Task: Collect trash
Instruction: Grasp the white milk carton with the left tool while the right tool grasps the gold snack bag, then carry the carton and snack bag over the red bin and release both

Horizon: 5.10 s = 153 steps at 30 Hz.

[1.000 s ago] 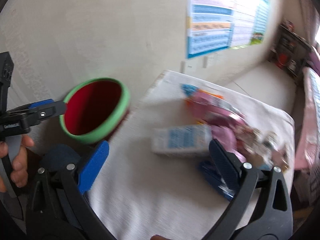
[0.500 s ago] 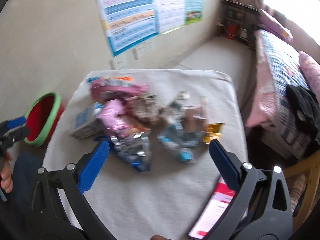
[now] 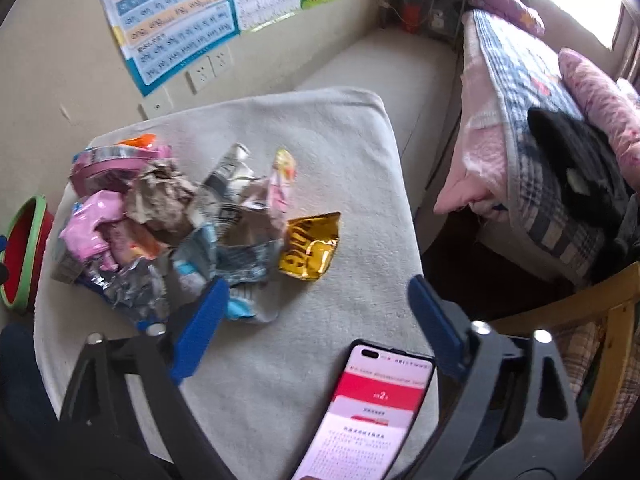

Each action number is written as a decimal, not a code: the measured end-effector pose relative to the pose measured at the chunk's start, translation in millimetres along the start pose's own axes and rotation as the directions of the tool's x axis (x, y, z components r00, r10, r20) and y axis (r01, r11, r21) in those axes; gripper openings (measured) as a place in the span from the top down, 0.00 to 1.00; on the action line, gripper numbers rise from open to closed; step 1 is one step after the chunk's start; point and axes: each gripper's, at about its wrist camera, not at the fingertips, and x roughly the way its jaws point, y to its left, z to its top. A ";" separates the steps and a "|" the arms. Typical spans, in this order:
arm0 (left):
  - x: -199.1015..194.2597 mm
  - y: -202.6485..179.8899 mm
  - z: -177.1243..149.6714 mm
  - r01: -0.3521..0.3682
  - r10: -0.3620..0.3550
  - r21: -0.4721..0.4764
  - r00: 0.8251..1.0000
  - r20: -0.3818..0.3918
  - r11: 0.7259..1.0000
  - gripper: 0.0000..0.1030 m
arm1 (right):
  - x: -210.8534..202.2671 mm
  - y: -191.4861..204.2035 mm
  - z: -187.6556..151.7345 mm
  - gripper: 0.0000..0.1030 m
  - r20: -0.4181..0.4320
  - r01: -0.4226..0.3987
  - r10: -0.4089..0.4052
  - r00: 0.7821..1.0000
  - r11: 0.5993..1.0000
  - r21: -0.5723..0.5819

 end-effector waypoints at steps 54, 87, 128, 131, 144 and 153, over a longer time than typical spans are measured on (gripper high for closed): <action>27.5 -9.3 -4.5 -0.024 0.025 0.011 0.998 -0.065 1.000 0.43 | 10.5 7.6 10.3 0.86 -0.004 -0.006 0.006 1.000 0.998 -0.063; -83.5 53.3 -49.6 -0.156 0.191 -0.236 0.972 0.137 0.959 0.43 | -77.7 186.2 -18.0 0.86 0.140 -0.194 0.240 0.961 0.940 -0.281; -100.5 248.8 -95.3 -0.168 0.283 -0.546 0.950 0.135 0.821 0.43 | -8.9 470.2 2.9 0.85 -0.084 -0.420 0.455 0.887 0.716 -0.558; -96.1 257.4 -95.5 -0.158 0.275 -0.552 0.952 0.136 0.819 0.43 | 0.4 478.7 4.0 0.85 -0.102 -0.424 0.447 0.889 0.715 -0.556; -95.5 273.7 -93.6 -0.110 0.260 -0.586 0.949 0.178 0.803 0.12 | 16.9 490.4 0.7 0.29 -0.123 -0.421 0.427 0.896 0.724 -0.546; -104.1 265.4 -98.7 -0.129 0.275 -0.575 0.945 0.175 0.808 0.08 | -3.1 471.4 1.0 0.10 -0.073 -0.412 0.447 0.892 0.733 -0.541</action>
